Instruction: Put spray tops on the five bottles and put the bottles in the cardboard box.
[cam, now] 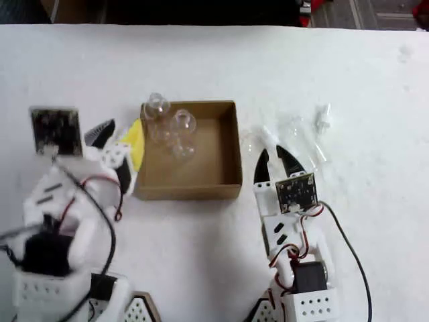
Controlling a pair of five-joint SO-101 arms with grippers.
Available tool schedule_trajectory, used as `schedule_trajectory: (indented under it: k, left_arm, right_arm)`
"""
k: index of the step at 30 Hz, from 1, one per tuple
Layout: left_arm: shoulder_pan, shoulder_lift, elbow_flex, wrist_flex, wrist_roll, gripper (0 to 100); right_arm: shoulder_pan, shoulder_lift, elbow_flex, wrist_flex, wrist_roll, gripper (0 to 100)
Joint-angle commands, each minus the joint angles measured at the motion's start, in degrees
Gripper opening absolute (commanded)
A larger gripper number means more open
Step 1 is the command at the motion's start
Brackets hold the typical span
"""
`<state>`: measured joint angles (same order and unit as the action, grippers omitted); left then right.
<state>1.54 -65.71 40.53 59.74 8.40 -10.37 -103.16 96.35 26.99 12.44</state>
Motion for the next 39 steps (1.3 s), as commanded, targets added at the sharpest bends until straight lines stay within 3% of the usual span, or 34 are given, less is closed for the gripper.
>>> schedule_trajectory:
  k: [1,12,16,18,21,33,39]
  left_arm:
    - [-8.22,12.35,-8.7,3.6,-0.97,14]
    - [-11.47,47.87,-20.04,7.3,-1.23,15]
    - [-11.47,54.55,-20.92,7.21,-9.76,19]
    - [-12.44,56.22,-20.92,7.12,-12.57,24]
    - [-14.99,57.19,-20.75,4.57,-9.76,28]
    - [-17.45,57.8,-19.78,2.73,-12.22,28]
    - [-17.54,57.8,-12.48,-5.8,-12.22,28]
  right_arm:
    - [-0.66,-0.04,0.44,0.4,0.53,7.0]
    - [-0.57,-0.04,0.44,0.4,0.53,7.0]
    - [-0.57,-0.04,0.44,0.4,0.53,7.0]
    - [-0.57,-0.04,0.44,0.4,0.53,7.0]
    - [-0.57,-0.04,0.44,0.4,0.53,7.0]
    - [-0.57,-0.04,0.44,0.4,0.53,7.0]
    - [-0.57,-0.04,0.44,0.4,0.53,7.0]
